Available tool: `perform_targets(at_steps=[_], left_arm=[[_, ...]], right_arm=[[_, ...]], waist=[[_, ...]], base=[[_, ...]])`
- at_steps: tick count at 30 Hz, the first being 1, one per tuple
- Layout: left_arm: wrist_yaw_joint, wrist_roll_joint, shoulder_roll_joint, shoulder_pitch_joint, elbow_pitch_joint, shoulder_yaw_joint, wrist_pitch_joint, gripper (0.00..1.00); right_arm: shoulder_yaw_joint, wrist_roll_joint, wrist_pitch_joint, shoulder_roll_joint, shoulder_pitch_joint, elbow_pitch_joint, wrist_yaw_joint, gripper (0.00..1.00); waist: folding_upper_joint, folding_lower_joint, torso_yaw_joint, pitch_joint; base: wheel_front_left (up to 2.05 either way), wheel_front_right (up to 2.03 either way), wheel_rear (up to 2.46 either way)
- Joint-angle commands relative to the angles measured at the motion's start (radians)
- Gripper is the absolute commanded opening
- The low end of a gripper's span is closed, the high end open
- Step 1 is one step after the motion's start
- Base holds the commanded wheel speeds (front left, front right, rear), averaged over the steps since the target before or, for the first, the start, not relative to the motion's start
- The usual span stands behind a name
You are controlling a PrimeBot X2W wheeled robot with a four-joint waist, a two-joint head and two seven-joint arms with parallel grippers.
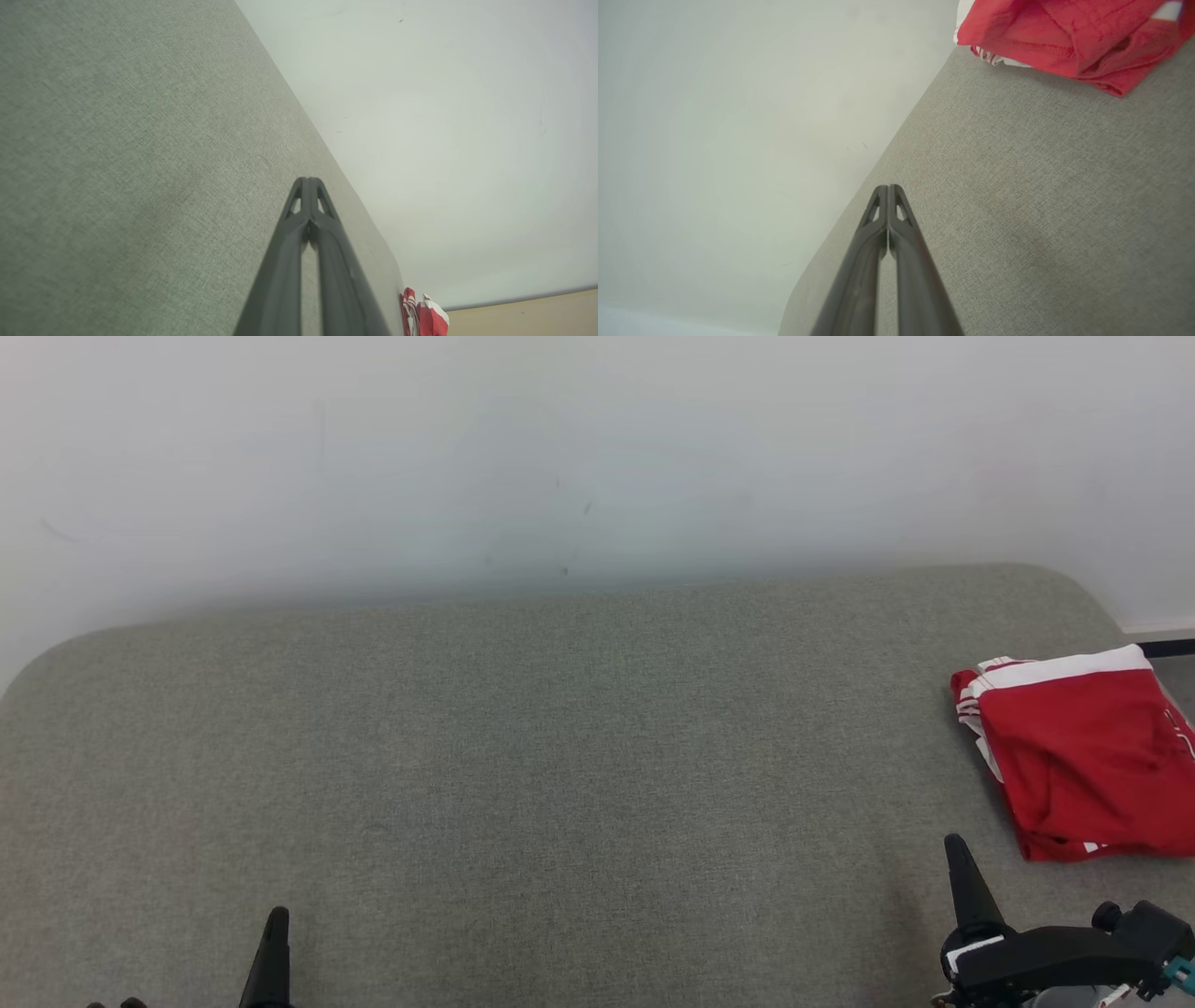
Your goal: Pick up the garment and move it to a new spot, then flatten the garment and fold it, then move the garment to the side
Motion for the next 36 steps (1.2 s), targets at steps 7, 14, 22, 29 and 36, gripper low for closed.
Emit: perform_targets(at_steps=[7, 14, 22, 29, 36], left_arm=[[-0.008, -0.1, 0.006, -0.034, -0.013, 0.008, 0.025, 0.0], [-0.012, -0.169, 0.007, -0.044, -0.013, 0.011, 0.043, 0.0], [-0.014, -0.241, 0.008, -0.056, -0.014, 0.013, 0.063, 0.0], [-0.018, -0.302, 0.008, -0.065, -0.014, 0.015, 0.079, 0.0], [-0.022, -0.353, 0.008, -0.072, -0.014, 0.017, 0.092, 0.0]], right_arm=[[-0.022, 0.099, 0.024, 0.006, -0.015, -0.026, -0.001, 0.0], [-0.035, 0.169, 0.042, 0.011, -0.015, -0.036, -0.001, 0.0], [-0.05, 0.245, 0.061, 0.015, -0.014, -0.047, -0.001, 0.0], [-0.061, 0.307, 0.076, 0.019, -0.013, -0.055, -0.002, 0.0], [-0.071, 0.356, 0.088, 0.023, -0.013, -0.062, -0.002, 0.0]], waist=[[0.0, -0.0001, 0.004, 0.005], [0.0, -0.0001, 0.008, 0.009], [0.0, -0.0001, 0.012, 0.014], [0.0, -0.0001, 0.015, 0.018], [0.0, -0.0001, 0.018, 0.022]], base=[[0.0, 0.0, 0.0], [0.0, 0.0, 0.0], [0.0, 0.0, 0.0], [0.0, 0.0, 0.0], [0.0, 0.0, 0.0]])
